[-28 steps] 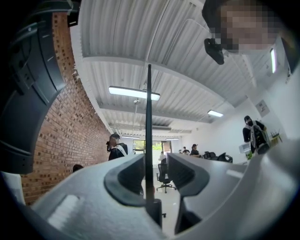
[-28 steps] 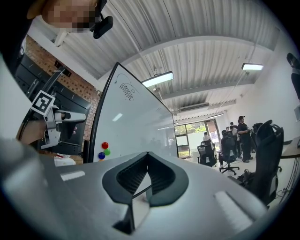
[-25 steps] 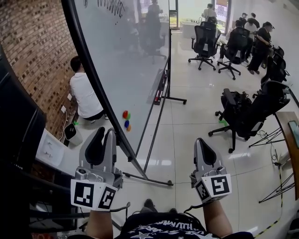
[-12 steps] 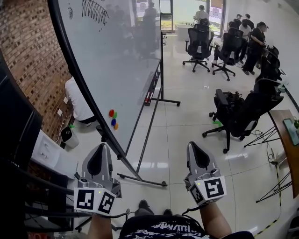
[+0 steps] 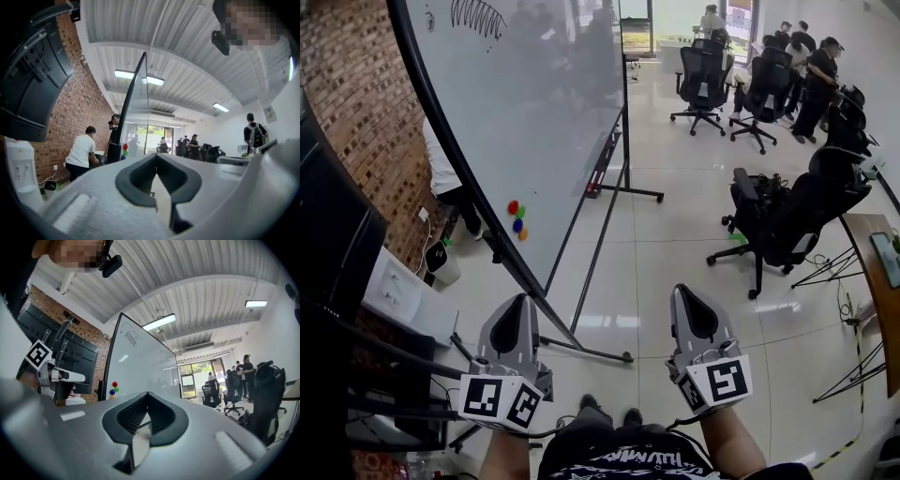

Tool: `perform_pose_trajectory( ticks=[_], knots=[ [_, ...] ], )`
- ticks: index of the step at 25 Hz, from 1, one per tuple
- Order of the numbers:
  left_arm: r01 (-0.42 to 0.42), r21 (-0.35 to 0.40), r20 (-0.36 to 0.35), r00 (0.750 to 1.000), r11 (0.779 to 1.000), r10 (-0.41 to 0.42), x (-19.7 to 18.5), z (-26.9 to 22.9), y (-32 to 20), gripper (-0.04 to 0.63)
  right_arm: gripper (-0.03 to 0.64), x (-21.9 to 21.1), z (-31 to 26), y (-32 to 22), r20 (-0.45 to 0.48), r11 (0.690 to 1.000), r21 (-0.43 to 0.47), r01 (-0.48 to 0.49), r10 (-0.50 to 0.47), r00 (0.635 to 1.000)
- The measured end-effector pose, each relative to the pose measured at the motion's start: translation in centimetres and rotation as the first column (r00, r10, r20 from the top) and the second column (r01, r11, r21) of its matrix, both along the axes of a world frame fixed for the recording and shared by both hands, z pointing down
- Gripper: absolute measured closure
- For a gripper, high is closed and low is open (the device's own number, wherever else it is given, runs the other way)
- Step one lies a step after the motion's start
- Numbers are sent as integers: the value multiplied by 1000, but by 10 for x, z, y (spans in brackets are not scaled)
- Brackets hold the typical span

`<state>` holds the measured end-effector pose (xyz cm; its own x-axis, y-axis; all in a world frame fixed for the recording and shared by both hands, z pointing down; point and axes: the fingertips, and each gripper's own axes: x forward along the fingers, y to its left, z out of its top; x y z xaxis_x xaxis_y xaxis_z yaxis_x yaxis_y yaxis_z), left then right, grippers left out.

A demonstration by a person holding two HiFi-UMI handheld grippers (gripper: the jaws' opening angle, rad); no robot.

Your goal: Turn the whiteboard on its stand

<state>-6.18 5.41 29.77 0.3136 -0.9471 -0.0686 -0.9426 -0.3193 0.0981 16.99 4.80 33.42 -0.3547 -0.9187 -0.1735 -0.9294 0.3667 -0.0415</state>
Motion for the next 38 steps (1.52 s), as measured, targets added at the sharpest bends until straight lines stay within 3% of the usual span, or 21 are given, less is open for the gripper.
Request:
perform_pose_trajectory(
  ticks=[18,38],
  knots=[
    [-139,-79,-23,990,987,137,18,41,-12,592,609,-48,7,7,-24,998,-68,-1,-1,1000],
    [-143,-69,20,989,987,145,20,47,-24,592,611,-65,13,3,-86,993,-115,28,-38,996]
  ],
)
